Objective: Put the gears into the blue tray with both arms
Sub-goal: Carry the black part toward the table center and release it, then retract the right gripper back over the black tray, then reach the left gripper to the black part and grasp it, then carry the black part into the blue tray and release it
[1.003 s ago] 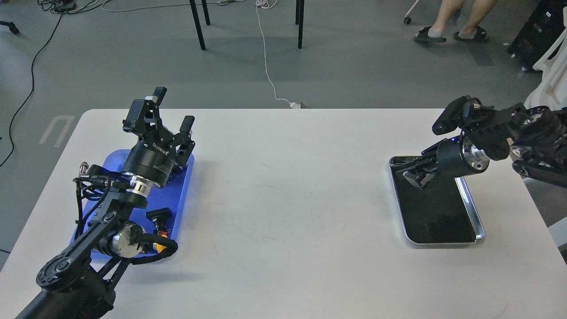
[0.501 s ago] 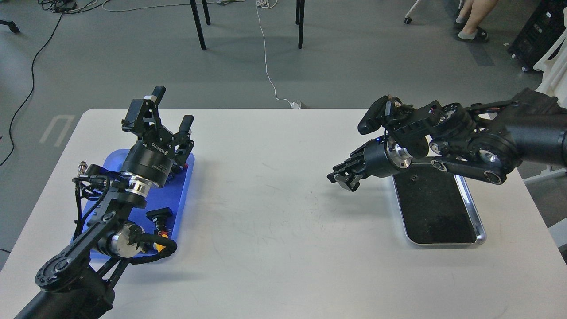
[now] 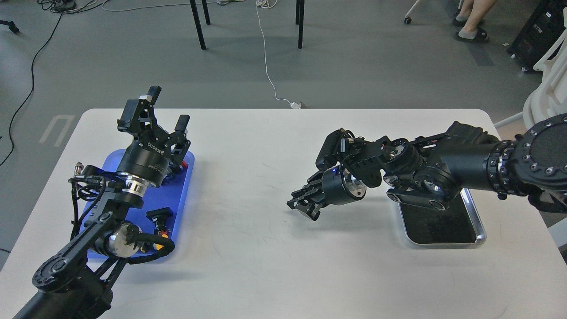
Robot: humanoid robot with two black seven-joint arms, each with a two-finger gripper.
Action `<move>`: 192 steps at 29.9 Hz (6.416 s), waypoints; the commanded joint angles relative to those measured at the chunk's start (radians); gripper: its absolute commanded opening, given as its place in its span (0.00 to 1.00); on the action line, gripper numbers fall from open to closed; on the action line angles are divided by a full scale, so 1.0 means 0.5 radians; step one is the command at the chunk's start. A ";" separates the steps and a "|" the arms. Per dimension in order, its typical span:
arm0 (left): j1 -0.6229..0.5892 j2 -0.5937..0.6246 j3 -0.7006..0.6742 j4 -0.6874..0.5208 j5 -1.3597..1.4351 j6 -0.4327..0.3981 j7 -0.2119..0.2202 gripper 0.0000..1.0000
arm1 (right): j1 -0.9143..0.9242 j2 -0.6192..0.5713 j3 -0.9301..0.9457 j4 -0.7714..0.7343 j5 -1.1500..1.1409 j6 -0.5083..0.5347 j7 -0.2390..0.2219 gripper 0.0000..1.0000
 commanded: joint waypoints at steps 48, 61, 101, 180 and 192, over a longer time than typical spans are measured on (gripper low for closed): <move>0.009 0.026 -0.006 0.000 0.003 -0.006 0.000 0.98 | -0.050 -0.732 0.582 0.242 0.647 -0.076 0.000 0.97; -0.025 0.029 0.031 -0.052 0.297 -0.025 0.000 0.98 | -1.481 -1.117 2.425 0.540 1.483 -0.076 0.000 0.99; -1.316 0.013 1.813 0.448 2.964 -0.147 0.000 0.88 | -2.363 -1.116 3.203 0.547 2.035 0.679 0.000 0.99; -0.933 1.403 1.746 0.497 2.785 0.101 0.000 0.14 | -2.351 -1.098 3.200 0.580 2.023 0.682 0.000 0.99; -0.862 1.376 1.740 0.512 2.785 0.110 0.000 0.19 | -2.357 -1.092 3.203 0.580 2.023 0.682 0.000 0.99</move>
